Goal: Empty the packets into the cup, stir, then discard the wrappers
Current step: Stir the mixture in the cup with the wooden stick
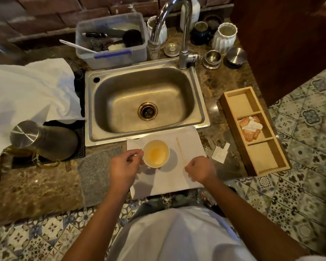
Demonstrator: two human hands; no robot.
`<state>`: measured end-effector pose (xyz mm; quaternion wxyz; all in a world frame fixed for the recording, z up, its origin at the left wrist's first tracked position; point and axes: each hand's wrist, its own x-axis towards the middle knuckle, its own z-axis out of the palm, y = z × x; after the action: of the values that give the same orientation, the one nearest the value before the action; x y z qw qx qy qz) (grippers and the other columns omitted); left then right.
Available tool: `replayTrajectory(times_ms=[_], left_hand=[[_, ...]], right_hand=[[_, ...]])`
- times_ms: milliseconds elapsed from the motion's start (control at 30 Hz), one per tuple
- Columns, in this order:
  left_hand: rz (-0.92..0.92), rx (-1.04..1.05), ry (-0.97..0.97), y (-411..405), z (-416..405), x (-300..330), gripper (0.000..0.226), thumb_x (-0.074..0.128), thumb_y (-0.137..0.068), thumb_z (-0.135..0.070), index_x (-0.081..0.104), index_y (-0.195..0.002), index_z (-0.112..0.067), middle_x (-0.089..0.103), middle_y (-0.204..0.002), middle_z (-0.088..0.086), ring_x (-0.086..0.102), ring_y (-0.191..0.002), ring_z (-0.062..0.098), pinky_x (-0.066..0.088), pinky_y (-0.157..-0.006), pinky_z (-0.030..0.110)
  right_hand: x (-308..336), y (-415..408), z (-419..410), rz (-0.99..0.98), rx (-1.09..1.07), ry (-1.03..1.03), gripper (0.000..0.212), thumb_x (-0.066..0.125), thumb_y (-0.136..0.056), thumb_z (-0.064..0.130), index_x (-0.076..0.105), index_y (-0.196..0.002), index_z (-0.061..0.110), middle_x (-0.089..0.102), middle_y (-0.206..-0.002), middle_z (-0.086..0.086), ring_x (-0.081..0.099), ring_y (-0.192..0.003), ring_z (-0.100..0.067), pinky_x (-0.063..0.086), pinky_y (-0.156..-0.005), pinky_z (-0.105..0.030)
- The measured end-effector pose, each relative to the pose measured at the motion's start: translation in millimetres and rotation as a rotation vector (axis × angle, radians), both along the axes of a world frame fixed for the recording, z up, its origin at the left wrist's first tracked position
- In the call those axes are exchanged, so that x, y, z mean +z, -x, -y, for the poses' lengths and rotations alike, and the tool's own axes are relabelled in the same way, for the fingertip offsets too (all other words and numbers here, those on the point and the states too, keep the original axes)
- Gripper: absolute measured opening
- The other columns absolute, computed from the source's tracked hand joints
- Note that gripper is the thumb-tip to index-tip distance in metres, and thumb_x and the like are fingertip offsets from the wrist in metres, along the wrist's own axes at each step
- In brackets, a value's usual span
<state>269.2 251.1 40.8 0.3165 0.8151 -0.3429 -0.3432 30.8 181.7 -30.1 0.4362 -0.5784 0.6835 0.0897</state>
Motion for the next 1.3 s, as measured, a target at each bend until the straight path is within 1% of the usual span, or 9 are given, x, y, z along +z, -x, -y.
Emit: replayTrajectory(times_ms=[100, 233, 433, 600, 733, 833, 933, 1100, 1300], left_hand=[[-0.041, 0.017, 0.007, 1, 0, -1, 0.018, 0.069, -0.094, -0.025, 0.076, -0.11, -0.02, 0.073, -0.07, -0.009, 0.068, -0.055, 0.011, 0.056, -0.048, 0.028], [-0.097, -0.004, 0.06, 0, -1, -5, 0.02, 0.067, -0.096, -0.021, 0.074, -0.114, -0.023, 0.074, -0.066, -0.004, 0.062, -0.046, 0.006, 0.055, -0.046, 0.027], [-0.17, -0.011, 0.088, -5, -1, -12, 0.017, 0.067, -0.095, -0.023, 0.076, -0.11, -0.022, 0.073, -0.062, -0.006, 0.061, -0.047, 0.006, 0.057, -0.056, 0.038], [-0.204, -0.035, 0.13, -5, -2, -9, 0.021, 0.066, -0.096, -0.02, 0.072, -0.116, -0.024, 0.074, -0.062, 0.001, 0.064, -0.049, 0.004, 0.056, -0.063, 0.028], [-0.249, -0.051, 0.142, -5, 0, -8, 0.022, 0.064, -0.097, -0.017, 0.072, -0.118, -0.021, 0.073, -0.063, 0.005, 0.062, -0.048, 0.01, 0.053, -0.054, 0.021], [-0.295, -0.053, 0.146, -6, 1, -10, 0.024, 0.064, -0.097, -0.015, 0.073, -0.12, -0.015, 0.071, -0.06, 0.003, 0.058, -0.045, 0.013, 0.052, -0.05, 0.023], [-0.324, -0.069, 0.151, -10, 0, -12, 0.024, 0.063, -0.098, -0.015, 0.072, -0.12, -0.015, 0.071, -0.059, 0.003, 0.058, -0.046, 0.014, 0.052, -0.05, 0.024], [-0.328, -0.096, 0.149, -13, 1, -14, 0.025, 0.063, -0.098, -0.017, 0.071, -0.122, -0.018, 0.071, -0.061, 0.002, 0.059, -0.046, 0.013, 0.051, -0.049, 0.02], [-0.31, -0.137, 0.153, -17, 0, -17, 0.025, 0.063, -0.098, -0.02, 0.071, -0.122, -0.021, 0.071, -0.061, 0.001, 0.062, -0.048, 0.009, 0.053, -0.053, 0.019]], right_hand=[[11, 2, -4, 0.062, -0.11, -0.024, 0.017, 0.073, -0.083, 0.023, 0.072, -0.071, 0.012, 0.075, -0.066, -0.004, 0.073, -0.06, -0.019, 0.064, -0.064, -0.035], [47, 6, -16, 0.259, -0.21, 0.012, 0.012, 0.074, -0.085, 0.012, 0.071, -0.073, 0.009, 0.071, -0.057, -0.001, 0.063, -0.043, -0.009, 0.053, -0.043, -0.025], [103, -2, -31, 0.397, -0.172, 0.066, 0.007, 0.069, -0.089, 0.009, 0.07, -0.083, 0.007, 0.076, -0.066, -0.003, 0.07, -0.052, -0.013, 0.058, -0.054, -0.034], [121, -8, -38, 0.446, -0.168, 0.089, 0.007, 0.067, -0.088, 0.002, 0.068, -0.083, 0.006, 0.075, -0.068, -0.007, 0.069, -0.053, -0.019, 0.056, -0.052, -0.035], [115, -11, -41, 0.488, -0.204, 0.098, 0.016, 0.061, -0.088, -0.006, 0.068, -0.083, 0.007, 0.066, -0.063, -0.002, 0.056, -0.054, -0.013, 0.046, -0.049, -0.027], [110, -15, -44, 0.455, -0.175, 0.144, 0.013, 0.062, -0.093, 0.005, 0.067, -0.083, 0.012, 0.063, -0.069, -0.002, 0.052, -0.06, -0.007, 0.044, -0.056, -0.021], [108, -16, -47, 0.397, -0.16, 0.147, 0.015, 0.063, -0.096, 0.016, 0.064, -0.081, 0.012, 0.057, -0.068, 0.001, 0.049, -0.062, -0.008, 0.041, -0.06, -0.024], [113, -21, -53, 0.37, -0.255, 0.092, 0.032, 0.059, -0.099, 0.022, 0.062, -0.071, 0.008, 0.054, -0.055, 0.0, 0.047, -0.05, -0.011, 0.038, -0.052, -0.026], [115, -29, -56, 0.356, -0.379, 0.273, 0.026, 0.058, -0.101, 0.019, 0.074, -0.083, 0.01, 0.073, -0.065, -0.007, 0.061, -0.048, -0.018, 0.048, -0.045, -0.029]])
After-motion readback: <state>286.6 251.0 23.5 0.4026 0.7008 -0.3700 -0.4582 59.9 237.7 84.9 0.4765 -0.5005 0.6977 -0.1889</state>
